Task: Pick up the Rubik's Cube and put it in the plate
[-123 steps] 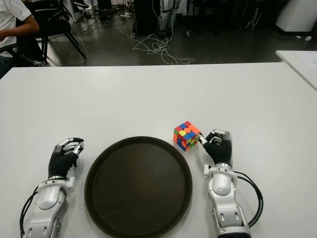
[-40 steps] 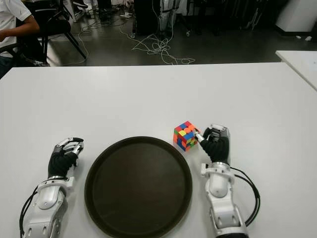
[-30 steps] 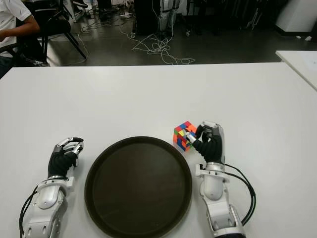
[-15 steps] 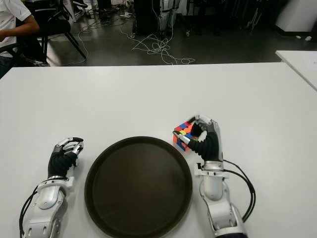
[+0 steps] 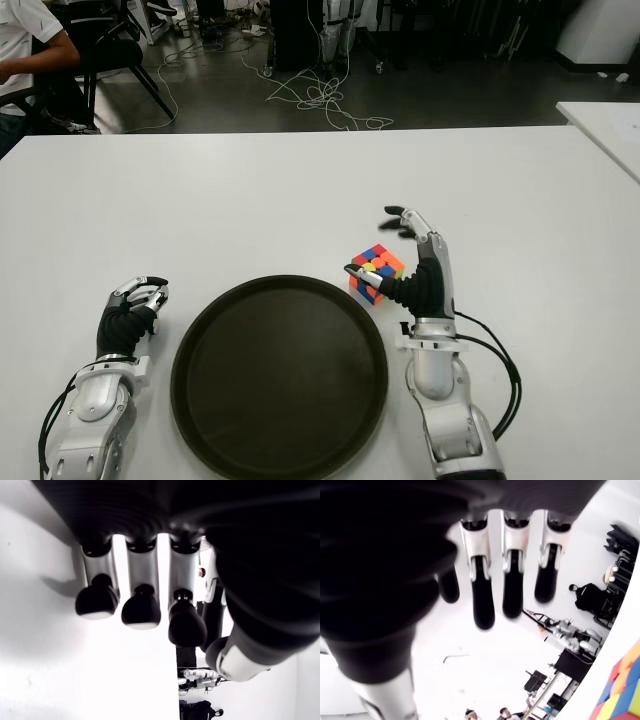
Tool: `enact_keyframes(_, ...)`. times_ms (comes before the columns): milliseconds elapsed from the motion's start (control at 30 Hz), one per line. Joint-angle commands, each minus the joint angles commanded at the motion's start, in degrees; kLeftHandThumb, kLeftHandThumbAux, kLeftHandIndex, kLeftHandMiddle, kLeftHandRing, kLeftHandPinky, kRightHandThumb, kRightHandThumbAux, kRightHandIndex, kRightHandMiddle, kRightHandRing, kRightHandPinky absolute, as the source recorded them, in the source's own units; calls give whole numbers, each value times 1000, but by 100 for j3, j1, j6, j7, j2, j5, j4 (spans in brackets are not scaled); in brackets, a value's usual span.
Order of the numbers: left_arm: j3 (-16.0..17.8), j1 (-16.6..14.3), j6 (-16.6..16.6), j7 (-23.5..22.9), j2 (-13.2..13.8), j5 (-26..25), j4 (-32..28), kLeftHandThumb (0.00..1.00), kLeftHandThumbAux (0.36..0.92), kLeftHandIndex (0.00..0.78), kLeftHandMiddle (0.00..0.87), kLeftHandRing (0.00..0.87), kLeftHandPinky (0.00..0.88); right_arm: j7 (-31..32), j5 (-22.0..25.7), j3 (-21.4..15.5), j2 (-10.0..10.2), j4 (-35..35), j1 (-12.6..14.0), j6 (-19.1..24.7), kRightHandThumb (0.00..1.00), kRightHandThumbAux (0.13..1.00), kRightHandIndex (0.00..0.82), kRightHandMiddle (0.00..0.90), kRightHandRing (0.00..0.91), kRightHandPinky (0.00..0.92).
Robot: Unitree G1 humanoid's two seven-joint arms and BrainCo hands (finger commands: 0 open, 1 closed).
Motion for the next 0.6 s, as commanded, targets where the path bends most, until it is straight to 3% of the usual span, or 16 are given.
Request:
enact_keyframes(367,-48,20,-24,38,-31,37,-30,710,705,443,826,827,819,417,-291,-4,-242,-124,-98,202,0,906,172,186,182,199)
enact_keyframes(500,-49,19,-14,61,-43,42,-30,710,704,444,825,827,818,653,-529,54,-293,-381,-121,665,0,907,159,179,173,189)
enact_keyframes(600,-48,13,-4,72,-40,49,-21,711,704,444,824,826,817,997,-785,127,-327,-773,-137,1269,0,906,149,174,167,181)
